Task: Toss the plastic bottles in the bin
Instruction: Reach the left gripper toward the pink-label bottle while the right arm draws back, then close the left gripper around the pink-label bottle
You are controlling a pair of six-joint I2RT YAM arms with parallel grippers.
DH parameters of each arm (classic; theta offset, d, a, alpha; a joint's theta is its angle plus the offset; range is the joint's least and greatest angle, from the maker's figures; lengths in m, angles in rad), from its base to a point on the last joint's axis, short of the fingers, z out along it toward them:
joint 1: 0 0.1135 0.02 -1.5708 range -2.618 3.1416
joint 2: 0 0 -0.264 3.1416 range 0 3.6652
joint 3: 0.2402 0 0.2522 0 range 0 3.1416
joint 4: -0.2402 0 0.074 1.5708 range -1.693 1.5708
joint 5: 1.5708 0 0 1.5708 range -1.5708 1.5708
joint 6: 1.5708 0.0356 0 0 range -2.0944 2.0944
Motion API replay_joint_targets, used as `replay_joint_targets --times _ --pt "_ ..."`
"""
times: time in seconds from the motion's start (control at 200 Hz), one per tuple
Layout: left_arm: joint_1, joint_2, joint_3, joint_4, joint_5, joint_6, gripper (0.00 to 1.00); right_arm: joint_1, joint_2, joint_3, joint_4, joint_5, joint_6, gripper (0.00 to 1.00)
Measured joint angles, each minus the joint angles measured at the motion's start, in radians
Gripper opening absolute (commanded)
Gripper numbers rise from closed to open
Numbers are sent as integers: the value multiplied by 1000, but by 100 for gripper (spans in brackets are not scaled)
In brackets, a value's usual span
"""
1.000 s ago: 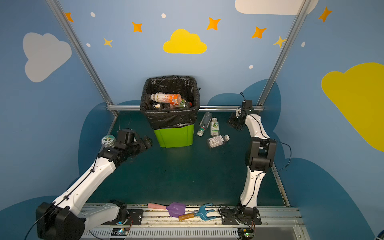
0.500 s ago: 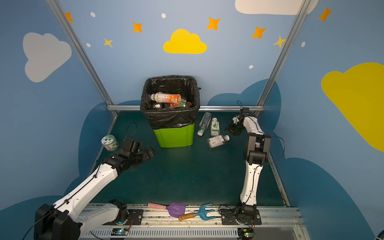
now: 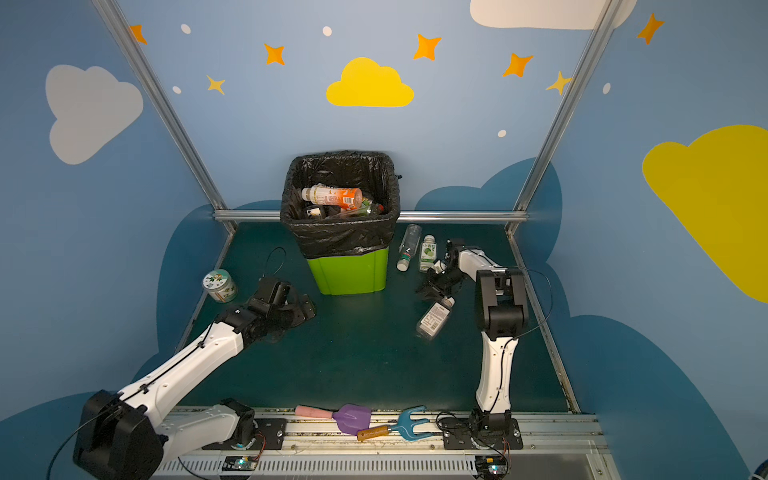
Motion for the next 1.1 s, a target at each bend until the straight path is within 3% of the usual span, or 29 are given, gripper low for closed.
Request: replay_joint_targets --times 0.205,0.255,0.411,0.696,0.791,1.101 --pt "-86 102 37 14 22 16 100 106 -201 -106 83 -35 103 38" --pt "-113 153 77 8 27 30 100 100 -238 -106 111 -25 128 44" --pt "-192 352 309 -26 56 121 100 9 -385 -111 164 57 213 59" --pt "-312 690 735 -112 184 308 100 -218 -603 -79 45 258 224 65" --pt "-374 792 835 -126 207 362 100 -262 -624 -84 29 261 221 70" --pt "-545 1078 1130 -210 206 472 100 -346 -632 -192 51 144 209 70"
